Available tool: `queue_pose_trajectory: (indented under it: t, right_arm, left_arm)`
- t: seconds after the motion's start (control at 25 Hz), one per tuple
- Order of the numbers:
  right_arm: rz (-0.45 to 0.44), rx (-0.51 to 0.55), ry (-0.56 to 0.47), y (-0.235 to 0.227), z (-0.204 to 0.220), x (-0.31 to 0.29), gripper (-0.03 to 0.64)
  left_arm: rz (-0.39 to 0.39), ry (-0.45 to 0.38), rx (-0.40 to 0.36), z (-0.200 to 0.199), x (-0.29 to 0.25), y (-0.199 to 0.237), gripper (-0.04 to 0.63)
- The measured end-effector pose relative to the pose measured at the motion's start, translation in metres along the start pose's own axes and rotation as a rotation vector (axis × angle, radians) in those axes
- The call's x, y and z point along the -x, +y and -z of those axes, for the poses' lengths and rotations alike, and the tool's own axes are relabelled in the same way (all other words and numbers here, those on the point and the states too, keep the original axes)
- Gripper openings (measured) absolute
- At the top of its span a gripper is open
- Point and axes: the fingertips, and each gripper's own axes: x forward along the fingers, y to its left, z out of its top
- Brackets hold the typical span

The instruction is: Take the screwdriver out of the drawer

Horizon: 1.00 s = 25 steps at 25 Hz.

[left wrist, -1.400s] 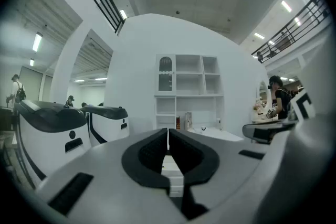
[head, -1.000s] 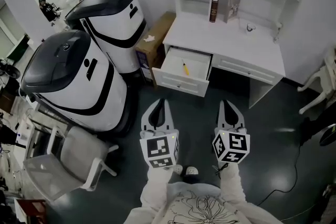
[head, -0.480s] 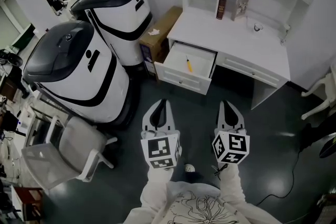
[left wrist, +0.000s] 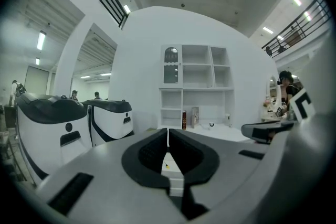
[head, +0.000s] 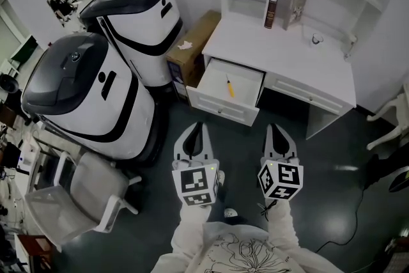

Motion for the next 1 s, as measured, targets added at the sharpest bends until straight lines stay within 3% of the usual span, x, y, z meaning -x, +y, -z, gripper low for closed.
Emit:
queue_pose_trajectory:
  t: [0.56, 1.0]
  right_arm:
    - [0.034, -0.002, -0.003, 0.005, -0.032, -0.147, 0.003]
    - [0.04, -0.008, 0.07, 0.015, -0.009, -0.218, 0.003]
  left_arm:
    - [0.057, -0.002, -0.013, -0.03, -0.145, 0.057, 0.011]
    - [0.083, 0.066, -0.005, -0.007, -0.208, 0.083, 0.011]
